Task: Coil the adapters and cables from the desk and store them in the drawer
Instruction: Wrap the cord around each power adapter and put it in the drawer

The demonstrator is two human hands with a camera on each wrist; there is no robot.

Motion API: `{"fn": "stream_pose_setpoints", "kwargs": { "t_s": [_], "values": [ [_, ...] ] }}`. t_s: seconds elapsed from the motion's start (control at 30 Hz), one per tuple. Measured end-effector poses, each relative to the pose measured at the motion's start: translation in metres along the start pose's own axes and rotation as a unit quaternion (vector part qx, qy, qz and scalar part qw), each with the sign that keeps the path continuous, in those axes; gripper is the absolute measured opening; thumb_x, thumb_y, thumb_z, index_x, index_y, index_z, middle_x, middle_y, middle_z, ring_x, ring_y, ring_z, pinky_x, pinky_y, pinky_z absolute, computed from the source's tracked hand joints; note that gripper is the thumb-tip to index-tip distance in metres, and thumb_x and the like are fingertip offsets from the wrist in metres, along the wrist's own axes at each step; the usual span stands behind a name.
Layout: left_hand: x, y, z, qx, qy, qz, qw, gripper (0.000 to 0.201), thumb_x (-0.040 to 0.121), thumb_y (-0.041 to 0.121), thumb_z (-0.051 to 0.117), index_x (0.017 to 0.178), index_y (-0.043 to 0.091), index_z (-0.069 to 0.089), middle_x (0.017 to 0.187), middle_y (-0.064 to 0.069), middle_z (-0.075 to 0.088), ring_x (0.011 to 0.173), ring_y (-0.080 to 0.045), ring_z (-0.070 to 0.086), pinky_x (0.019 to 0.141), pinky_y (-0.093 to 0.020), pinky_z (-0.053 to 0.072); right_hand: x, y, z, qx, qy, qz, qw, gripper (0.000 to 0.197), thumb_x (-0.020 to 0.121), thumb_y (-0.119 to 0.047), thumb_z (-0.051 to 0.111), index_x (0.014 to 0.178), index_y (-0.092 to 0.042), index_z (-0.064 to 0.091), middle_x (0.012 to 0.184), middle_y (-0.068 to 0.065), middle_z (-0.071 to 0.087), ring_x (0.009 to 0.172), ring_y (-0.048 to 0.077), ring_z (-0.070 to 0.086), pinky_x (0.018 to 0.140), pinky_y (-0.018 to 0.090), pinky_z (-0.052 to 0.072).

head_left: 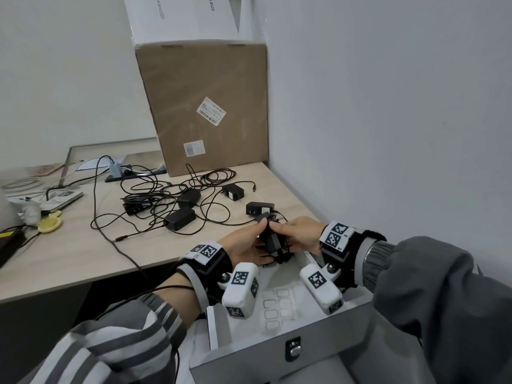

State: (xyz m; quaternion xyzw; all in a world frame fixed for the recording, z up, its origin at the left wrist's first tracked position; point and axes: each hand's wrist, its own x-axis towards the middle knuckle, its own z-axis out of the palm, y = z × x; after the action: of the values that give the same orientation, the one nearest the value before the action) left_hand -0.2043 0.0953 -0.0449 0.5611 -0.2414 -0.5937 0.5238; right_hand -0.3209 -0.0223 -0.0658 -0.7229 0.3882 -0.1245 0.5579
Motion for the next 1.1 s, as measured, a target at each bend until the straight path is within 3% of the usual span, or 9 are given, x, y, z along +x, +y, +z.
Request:
{"fn": "stream_pose_setpoints", "kwargs": {
  "t_s": [0.17, 0.33, 0.4, 0.47, 0.57, 0.7, 0.87, 1.0, 1.1],
  "values": [
    [0.012, -0.009, -0.008, -0.031, -0.029, 0.020, 0.999, 0.033, 0.101, 0.036, 0.041, 0.104, 0.012, 0.062, 0.080, -0.006, 0.075, 0.087, -0.022, 0.065, 0.081, -0.036, 0.051, -0.016, 0.000, -0.001, 0.006, -0.019, 0.040, 0.999, 0.056, 0.083, -0.061, 0.056, 0.109, -0.013, 0.068, 0.111, 0.002, 0.071, 0.104, 0.015, 0.063, 0.077, 0.026, 0.044],
    [0.028, -0.014, -0.012, -0.018, -0.010, 0.025, 0.999, 0.035, 0.093, 0.042, 0.052, 0.097, 0.010, 0.063, 0.080, -0.007, 0.072, 0.070, -0.016, 0.070, 0.061, -0.027, 0.056, -0.008, 0.007, -0.003, 0.005, -0.057, 0.052, 0.997, 0.062, 0.085, -0.069, 0.044, 0.117, -0.020, 0.064, 0.117, -0.007, 0.068, 0.118, 0.012, 0.055, 0.101, 0.031, 0.036],
    [0.033, -0.015, -0.014, 0.000, -0.017, 0.021, 1.000, 0.041, 0.093, 0.047, 0.049, 0.096, 0.009, 0.065, 0.080, -0.007, 0.071, 0.070, -0.015, 0.069, 0.064, -0.025, 0.055, -0.007, 0.009, -0.003, 0.015, -0.081, 0.059, 0.995, 0.065, 0.087, -0.070, 0.039, 0.122, -0.021, 0.062, 0.121, -0.007, 0.066, 0.120, 0.011, 0.055, 0.105, 0.029, 0.035],
    [0.036, -0.018, -0.014, 0.018, -0.036, 0.010, 0.999, 0.050, 0.096, 0.053, 0.039, 0.097, 0.010, 0.065, 0.079, -0.005, 0.073, 0.072, -0.015, 0.068, 0.070, -0.025, 0.052, -0.008, 0.009, -0.002, 0.015, -0.099, 0.063, 0.993, 0.065, 0.091, -0.066, 0.032, 0.129, -0.019, 0.057, 0.125, -0.009, 0.062, 0.118, 0.010, 0.053, 0.098, 0.021, 0.038],
    [0.036, -0.017, -0.012, 0.022, -0.031, -0.021, 0.999, 0.056, 0.094, 0.062, 0.030, 0.096, 0.017, 0.062, 0.077, 0.000, 0.069, 0.070, -0.014, 0.057, 0.062, -0.022, 0.039, -0.011, 0.008, -0.001, 0.025, -0.105, 0.055, 0.993, 0.060, 0.098, -0.054, 0.024, 0.131, -0.012, 0.052, 0.125, -0.002, 0.058, 0.109, 0.009, 0.052, 0.067, 0.011, 0.037],
    [0.031, -0.012, -0.015, -0.008, -0.040, -0.028, 0.999, 0.048, 0.096, 0.052, 0.036, 0.096, 0.011, 0.060, 0.074, -0.005, 0.067, 0.058, -0.015, 0.064, 0.056, -0.024, 0.046, -0.010, 0.011, -0.002, 0.058, -0.090, 0.060, 0.992, 0.057, 0.096, -0.057, 0.028, 0.115, -0.014, 0.062, 0.115, 0.005, 0.066, 0.094, 0.014, 0.057, 0.076, 0.022, 0.038],
    [0.025, -0.016, -0.012, -0.001, -0.044, -0.015, 0.999, 0.041, 0.097, 0.044, 0.043, 0.104, 0.010, 0.064, 0.085, -0.006, 0.074, 0.085, -0.020, 0.067, 0.088, -0.032, 0.048, -0.025, 0.006, -0.004, 0.057, -0.067, 0.046, 0.995, 0.048, 0.102, -0.042, 0.028, 0.123, -0.009, 0.055, 0.127, 0.008, 0.059, 0.107, 0.017, 0.054, 0.060, 0.014, 0.043],
    [0.023, -0.021, -0.006, -0.014, -0.066, -0.023, 0.997, 0.049, 0.098, 0.048, 0.038, 0.119, 0.010, 0.061, 0.115, -0.012, 0.068, 0.105, -0.026, 0.062, 0.110, -0.040, 0.034, -0.025, 0.013, -0.003, 0.028, -0.049, 0.053, 0.997, 0.049, 0.100, -0.049, 0.032, 0.125, -0.016, 0.056, 0.130, 0.001, 0.060, 0.117, 0.015, 0.054, 0.079, 0.026, 0.039],
    [0.029, -0.024, -0.005, -0.025, -0.062, -0.040, 0.997, 0.053, 0.100, 0.047, 0.034, 0.134, 0.012, 0.053, 0.131, -0.013, 0.059, 0.112, -0.026, 0.056, 0.103, -0.036, 0.038, -0.024, 0.017, -0.005, 0.013, -0.046, 0.074, 0.996, 0.048, 0.098, -0.051, 0.035, 0.121, -0.016, 0.058, 0.125, 0.001, 0.063, 0.118, 0.018, 0.056, 0.085, 0.031, 0.040]
  ]
}}
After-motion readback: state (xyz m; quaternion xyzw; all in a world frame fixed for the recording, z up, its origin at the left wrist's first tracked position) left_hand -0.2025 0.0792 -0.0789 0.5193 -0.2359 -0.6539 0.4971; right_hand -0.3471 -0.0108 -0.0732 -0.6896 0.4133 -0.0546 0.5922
